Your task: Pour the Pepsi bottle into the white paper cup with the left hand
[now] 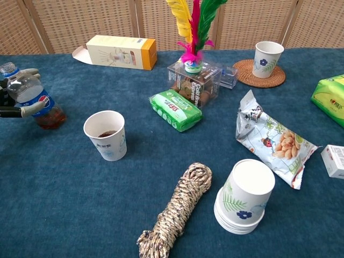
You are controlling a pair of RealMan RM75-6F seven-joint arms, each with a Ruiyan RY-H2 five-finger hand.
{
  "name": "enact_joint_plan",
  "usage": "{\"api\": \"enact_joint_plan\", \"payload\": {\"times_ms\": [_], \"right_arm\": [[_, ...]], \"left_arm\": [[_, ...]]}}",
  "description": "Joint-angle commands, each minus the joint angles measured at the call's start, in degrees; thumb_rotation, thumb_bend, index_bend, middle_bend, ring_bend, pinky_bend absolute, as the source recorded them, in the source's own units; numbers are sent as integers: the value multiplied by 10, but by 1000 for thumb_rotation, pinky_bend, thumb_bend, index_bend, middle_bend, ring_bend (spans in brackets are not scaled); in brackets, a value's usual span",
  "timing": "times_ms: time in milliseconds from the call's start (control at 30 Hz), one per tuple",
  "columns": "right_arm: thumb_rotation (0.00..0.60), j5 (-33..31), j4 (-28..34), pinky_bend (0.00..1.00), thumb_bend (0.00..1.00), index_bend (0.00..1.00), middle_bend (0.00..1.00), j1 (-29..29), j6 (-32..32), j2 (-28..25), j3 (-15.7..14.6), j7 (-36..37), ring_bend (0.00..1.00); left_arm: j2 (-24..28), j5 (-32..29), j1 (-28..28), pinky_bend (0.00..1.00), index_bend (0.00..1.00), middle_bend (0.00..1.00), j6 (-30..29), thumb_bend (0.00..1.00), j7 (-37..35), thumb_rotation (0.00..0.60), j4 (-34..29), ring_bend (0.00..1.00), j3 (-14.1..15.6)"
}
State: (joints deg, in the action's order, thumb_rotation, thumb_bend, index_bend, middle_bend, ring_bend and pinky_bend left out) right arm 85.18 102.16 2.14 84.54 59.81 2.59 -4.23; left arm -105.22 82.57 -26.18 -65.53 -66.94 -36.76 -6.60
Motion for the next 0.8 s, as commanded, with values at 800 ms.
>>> {"api": "enact_joint_plan", "payload": {"times_ms": [800], "right_arm": [[600, 2, 2, 0, 27, 0, 0, 2, -5, -2, -2, 7, 0]], "left_arm": [[-4, 4, 3, 0, 0, 0, -15, 422, -12, 600, 22, 0, 1]]}}
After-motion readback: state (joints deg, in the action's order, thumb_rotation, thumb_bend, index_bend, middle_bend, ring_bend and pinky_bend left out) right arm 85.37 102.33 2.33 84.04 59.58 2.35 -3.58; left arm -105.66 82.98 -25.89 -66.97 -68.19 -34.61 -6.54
